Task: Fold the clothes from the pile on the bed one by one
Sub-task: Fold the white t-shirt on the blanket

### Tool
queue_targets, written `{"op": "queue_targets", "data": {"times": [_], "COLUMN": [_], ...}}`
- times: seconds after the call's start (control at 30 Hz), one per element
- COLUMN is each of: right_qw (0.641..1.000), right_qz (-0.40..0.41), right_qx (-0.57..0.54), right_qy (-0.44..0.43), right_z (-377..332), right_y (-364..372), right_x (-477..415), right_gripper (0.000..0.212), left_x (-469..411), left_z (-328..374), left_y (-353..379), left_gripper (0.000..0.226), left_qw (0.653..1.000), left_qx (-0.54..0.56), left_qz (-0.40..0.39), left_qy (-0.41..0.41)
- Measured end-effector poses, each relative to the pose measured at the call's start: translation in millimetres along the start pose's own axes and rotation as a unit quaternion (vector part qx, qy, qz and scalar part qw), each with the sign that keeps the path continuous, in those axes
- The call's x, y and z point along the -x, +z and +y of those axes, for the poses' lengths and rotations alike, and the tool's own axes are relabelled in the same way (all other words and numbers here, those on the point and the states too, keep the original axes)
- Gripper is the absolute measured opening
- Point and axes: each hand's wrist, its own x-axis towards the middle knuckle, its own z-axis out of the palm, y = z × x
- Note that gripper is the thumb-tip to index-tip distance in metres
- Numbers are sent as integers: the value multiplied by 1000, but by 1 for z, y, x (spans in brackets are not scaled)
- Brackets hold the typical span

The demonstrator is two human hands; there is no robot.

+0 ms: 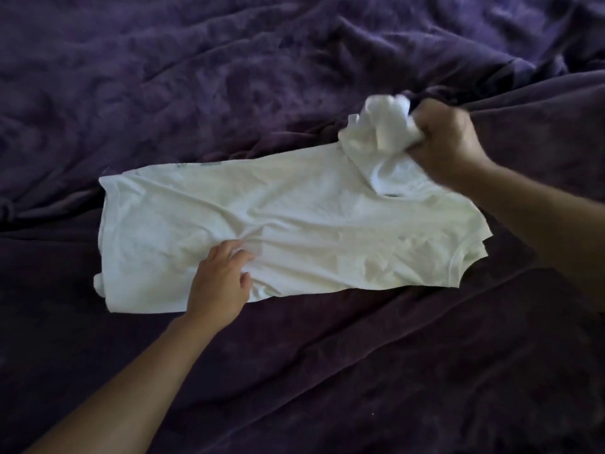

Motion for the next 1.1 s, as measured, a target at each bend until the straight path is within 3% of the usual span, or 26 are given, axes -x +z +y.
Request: {"op": "queue_targets", "data": {"times": [0.07,0.13,0.2,0.37,0.47,0.57,0.63,0.8,0.9,1.0,1.1], "right_qw": [983,958,956,996,988,962,952,952,955,967,938], "right_qz": [-54,-117,-118,6,-24,-137,-145,16,49,-64,-177], "right_qx": [100,195,208,87,33,152,197,128,144,170,264], "right_qy": [-143,-177,-168,27,149,178,185,278,254,179,138], "right_z": [15,36,50,34,18,1,0,12,12,0,-4], "right_y": [3,8,12,16,24,47,62,33,13,35,62], "right_x": [53,95,119,79,12,-22,-27,-72,-93,-69,-36], "right_gripper": [19,36,35,17,32,58,45,39,41,64,78], "left_x": [-2,-5,-7,-8,-12,-19,-21,-23,-29,-33,-37], "left_z": [4,12,24,68,91,96,92,78,77,81,81], "left_y": [-1,-1,-2,7,21,30,32,32,33,35,37], "left_gripper": [32,32,32,37,39,38,36,38,39,38,38], "left_qw": [1000,1000,1000,998,996,997,997,994,993,993,993], "left_qx": [-2,-8,-8,-30,-25,-19,-13,13,31,38,40], "left_qz": [-7,-11,-3,6,-24,-53,-70,-103,-110,-109,-114], "left_qy": [-16,-27,-30,52,77,55,36,21,15,5,-6]}}
